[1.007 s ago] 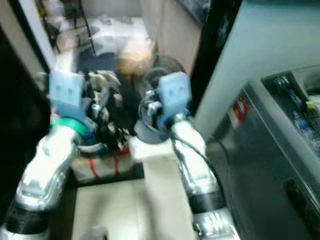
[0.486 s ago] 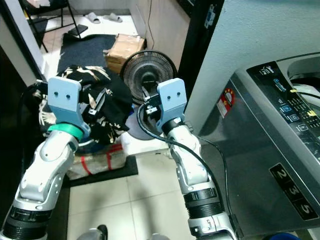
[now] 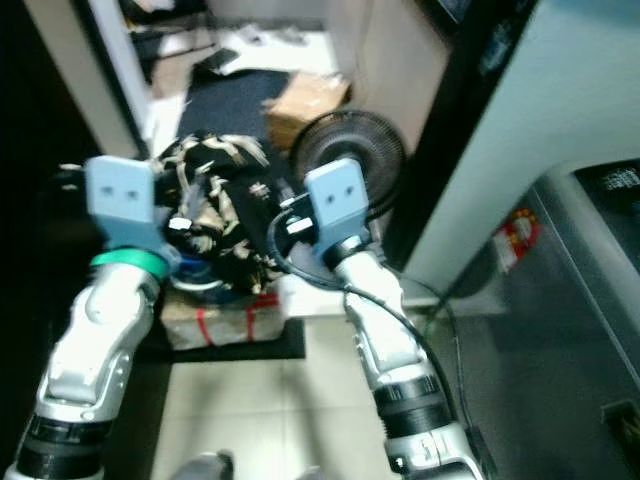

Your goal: Clothes washing

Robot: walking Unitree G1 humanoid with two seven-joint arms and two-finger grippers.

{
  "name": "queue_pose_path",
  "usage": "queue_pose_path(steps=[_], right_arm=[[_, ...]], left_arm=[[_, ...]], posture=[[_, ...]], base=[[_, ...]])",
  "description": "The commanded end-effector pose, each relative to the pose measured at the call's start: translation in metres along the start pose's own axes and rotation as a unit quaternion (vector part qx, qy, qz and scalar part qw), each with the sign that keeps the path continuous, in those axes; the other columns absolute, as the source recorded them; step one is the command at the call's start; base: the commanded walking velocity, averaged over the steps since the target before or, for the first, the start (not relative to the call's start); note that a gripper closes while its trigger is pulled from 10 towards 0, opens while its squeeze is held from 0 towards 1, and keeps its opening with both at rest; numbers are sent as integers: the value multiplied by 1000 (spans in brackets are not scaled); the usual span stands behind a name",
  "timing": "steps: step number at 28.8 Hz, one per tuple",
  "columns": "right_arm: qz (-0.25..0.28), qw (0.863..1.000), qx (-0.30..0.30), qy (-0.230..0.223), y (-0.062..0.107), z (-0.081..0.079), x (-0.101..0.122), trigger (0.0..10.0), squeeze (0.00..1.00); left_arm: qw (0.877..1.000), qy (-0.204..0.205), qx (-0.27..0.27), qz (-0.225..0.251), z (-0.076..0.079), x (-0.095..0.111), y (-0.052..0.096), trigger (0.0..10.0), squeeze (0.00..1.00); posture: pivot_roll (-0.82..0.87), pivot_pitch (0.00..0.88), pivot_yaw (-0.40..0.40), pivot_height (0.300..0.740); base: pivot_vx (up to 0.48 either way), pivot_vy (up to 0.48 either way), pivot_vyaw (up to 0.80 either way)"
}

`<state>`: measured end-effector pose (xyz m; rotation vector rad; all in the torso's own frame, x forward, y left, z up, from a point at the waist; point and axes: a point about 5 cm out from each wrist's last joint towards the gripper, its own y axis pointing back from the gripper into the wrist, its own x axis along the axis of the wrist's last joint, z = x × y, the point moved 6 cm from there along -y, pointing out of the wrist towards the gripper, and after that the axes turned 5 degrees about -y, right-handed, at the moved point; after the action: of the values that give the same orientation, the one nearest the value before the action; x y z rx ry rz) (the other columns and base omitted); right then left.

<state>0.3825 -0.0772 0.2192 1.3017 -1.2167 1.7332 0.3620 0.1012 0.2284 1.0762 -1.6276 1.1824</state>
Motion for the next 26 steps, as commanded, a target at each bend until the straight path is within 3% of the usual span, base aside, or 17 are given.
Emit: queue_pose_path(steps=[1, 9, 18, 26], right_arm=[[-2, 1000, 1, -7, 0, -3, -2, 10000, 0], [-2, 1000, -2, -10, 0, -2, -2, 10000, 0], [-8, 1000, -5, 2, 0, 0, -4, 10000, 0], [-8, 1000, -9, -2, -1, 1, -4, 10000, 0]], left_arm=[[1000, -6, 4, -10, -4, -5, 2, 10000, 0], [1000, -6, 5, -10, -4, -6, 1, 10000, 0], [1000, -6, 6, -11, -4, -7, 1, 10000, 0], [1000, -5, 6, -12, -4, -8, 1, 10000, 0]], posture=[[-6, 39, -5, 740], [-7, 40, -4, 740], [-9, 41, -5, 740], [-9, 42, -5, 740]], base=[[330, 0, 0], [324, 0, 0], [325, 0, 678], [321, 0, 0]])
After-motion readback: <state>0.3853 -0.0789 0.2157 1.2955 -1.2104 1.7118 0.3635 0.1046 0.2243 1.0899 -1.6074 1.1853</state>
